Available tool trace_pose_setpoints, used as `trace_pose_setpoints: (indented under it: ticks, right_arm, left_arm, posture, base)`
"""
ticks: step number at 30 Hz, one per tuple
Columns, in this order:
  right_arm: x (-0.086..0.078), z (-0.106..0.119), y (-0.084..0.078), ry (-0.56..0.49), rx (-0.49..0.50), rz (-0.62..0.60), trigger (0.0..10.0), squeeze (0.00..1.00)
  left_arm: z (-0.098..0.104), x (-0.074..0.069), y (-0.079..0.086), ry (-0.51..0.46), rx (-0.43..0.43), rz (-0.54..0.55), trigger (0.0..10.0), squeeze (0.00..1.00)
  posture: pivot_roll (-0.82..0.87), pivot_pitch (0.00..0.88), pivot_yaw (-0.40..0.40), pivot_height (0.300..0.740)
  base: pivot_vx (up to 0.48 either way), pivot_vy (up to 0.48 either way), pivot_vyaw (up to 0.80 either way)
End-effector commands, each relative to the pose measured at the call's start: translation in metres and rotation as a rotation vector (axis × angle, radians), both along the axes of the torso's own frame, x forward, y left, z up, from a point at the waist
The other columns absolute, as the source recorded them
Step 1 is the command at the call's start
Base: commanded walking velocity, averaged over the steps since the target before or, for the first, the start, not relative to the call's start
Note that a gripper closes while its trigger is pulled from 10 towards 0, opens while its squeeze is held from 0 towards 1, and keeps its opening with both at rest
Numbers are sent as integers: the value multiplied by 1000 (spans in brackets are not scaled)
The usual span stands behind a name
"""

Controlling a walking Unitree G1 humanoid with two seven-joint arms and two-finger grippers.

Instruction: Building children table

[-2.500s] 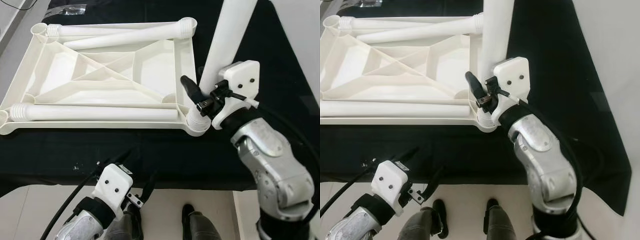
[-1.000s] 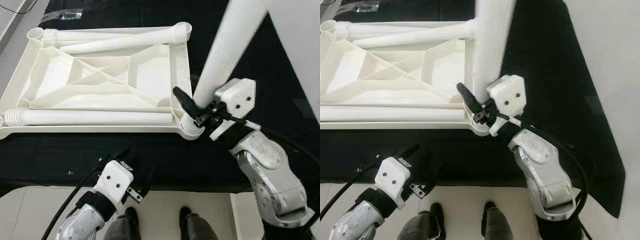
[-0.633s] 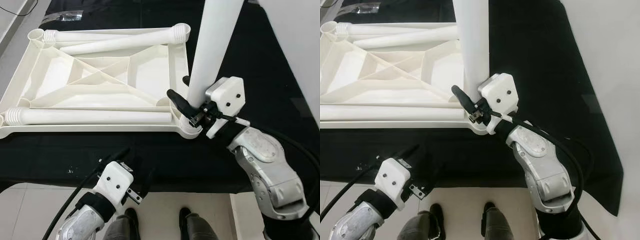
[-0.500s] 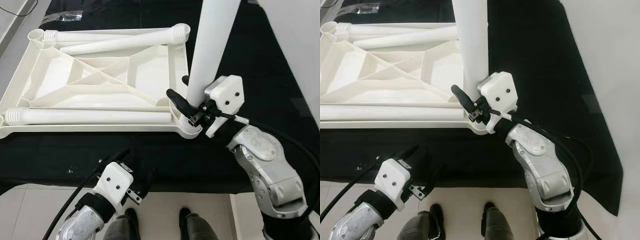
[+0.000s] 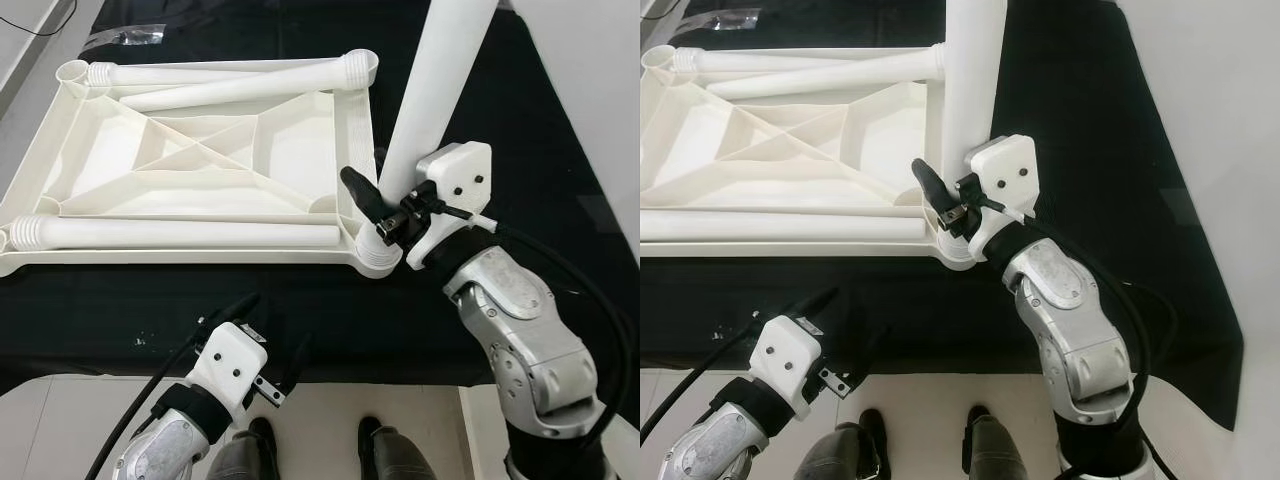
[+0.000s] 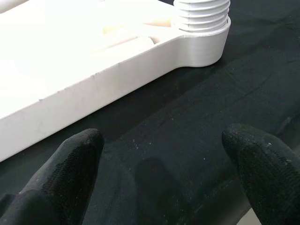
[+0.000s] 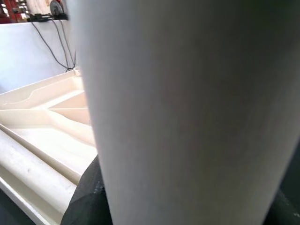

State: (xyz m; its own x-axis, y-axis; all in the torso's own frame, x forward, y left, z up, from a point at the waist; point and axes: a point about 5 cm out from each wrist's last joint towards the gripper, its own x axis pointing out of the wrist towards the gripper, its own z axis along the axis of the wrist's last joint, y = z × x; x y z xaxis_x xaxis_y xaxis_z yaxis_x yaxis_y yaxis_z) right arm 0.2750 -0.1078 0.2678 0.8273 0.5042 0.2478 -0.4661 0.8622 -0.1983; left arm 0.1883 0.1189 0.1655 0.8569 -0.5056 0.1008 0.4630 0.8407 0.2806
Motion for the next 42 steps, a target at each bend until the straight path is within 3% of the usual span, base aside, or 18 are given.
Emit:
trace_pose_setpoints:
  ticks: [1, 8, 10, 16, 17, 18, 21, 24, 27, 28, 29, 31, 32, 33, 34, 36, 38, 42]
  right_arm:
    - [6, -36, -1, 203, -47, -41, 10000, 0]
    - [-1, -44, 4, 215, -52, -100, 10000, 0]
    - [-3, -46, 10, 225, -52, -102, 10000, 0]
    - [0, -47, 11, 225, -51, -104, 10000, 0]
    - [7, -44, 11, 212, -54, -110, 10000, 0]
    - [7, -44, 11, 212, -54, -110, 10000, 0]
    - [16, -39, 10, 189, -53, -120, 10000, 0]
    - [23, -34, 12, 162, -54, -118, 10000, 0]
    - [25, -32, 16, 152, -52, -110, 10000, 0]
    - [25, -32, 16, 152, -52, -110, 10000, 0]
    - [26, -31, 18, 148, -48, -102, 10000, 0]
    - [26, -31, 18, 148, -48, -102, 10000, 0]
    - [27, -31, 21, 145, -47, -93, 10000, 0]
    - [27, -30, 25, 140, -45, -80, 10000, 0]
    - [27, -30, 25, 140, -45, -80, 10000, 0]
    - [27, -30, 30, 132, -43, -62, 10000, 0]
    - [26, -29, 33, 125, -40, -48, 10000, 0]
    - [26, -27, 37, 114, -33, -30, 10000, 0]
  left_arm:
    - [-5, -3, 0, 20, -1, 4, 10000, 0]
    - [0, 1, 4, -1, -3, 17, 10000, 0]
    - [24, 22, 21, -94, -7, 90, 10000, 0]
    - [63, 43, 34, -185, -94, 98, 10000, 0]
    - [111, 56, 38, -314, -108, -1, 10000, 0]
    - [111, 56, 38, -314, -108, -1, 10000, 0]
    - [166, 66, 44, -431, -156, -108, 10000, 0]
    - [211, 68, 35, -430, -222, -393, 10000, 0]
    - [225, 68, 27, -407, -242, -536, 10000, 0]
    - [225, 68, 27, -407, -242, -536, 10000, 0]
    - [232, 68, 21, -372, -264, -640, 10000, 0]
    - [232, 68, 21, -372, -264, -640, 10000, 0]
    - [241, 69, 16, -344, -280, -735, 10000, 424]
    - [251, 70, 8, -320, -281, -837, 10000, 1000]
    - [251, 70, 8, -320, -281, -837, 10000, 1000]
    - [271, 74, -2, -298, -295, -945, 10000, 1000]
    - [284, 79, -7, -299, -276, -967, 10000, 1000]
    - [289, 89, -16, -270, -216, -971, 10000, 1000]
  posture:
    - [9, 352, 16, 740]
    - [18, 352, 16, 740]
    - [29, 344, 13, 740]
    - [36, 333, 9, 740]
    - [41, 322, 11, 740]
    - [41, 322, 11, 740]
    - [39, 309, 17, 740]
    - [50, 292, 22, 740]
    - [56, 282, 24, 740]
    - [56, 282, 24, 740]
    - [57, 277, 27, 740]
    - [57, 277, 27, 740]
    - [57, 267, 30, 740]
    - [54, 261, 35, 740]
    - [54, 261, 35, 740]
    - [47, 253, 44, 740]
    - [48, 250, 47, 740]
    - [52, 246, 56, 740]
  base:
    - [0, 0, 0]
    - [0, 0, 0]
    - [0, 0, 0]
    - [0, 0, 0]
    - [0, 0, 0]
    - [0, 0, 0]
    - [0, 0, 0]
    - [0, 0, 0]
    - [0, 0, 0]
    - [0, 0, 0]
    - [0, 0, 0]
    - [0, 0, 0]
    - [0, 0, 0]
    - [0, 0, 0]
    - [0, 0, 0]
    - [0, 0, 0]
    - [0, 0, 0]
    - [0, 0, 0]
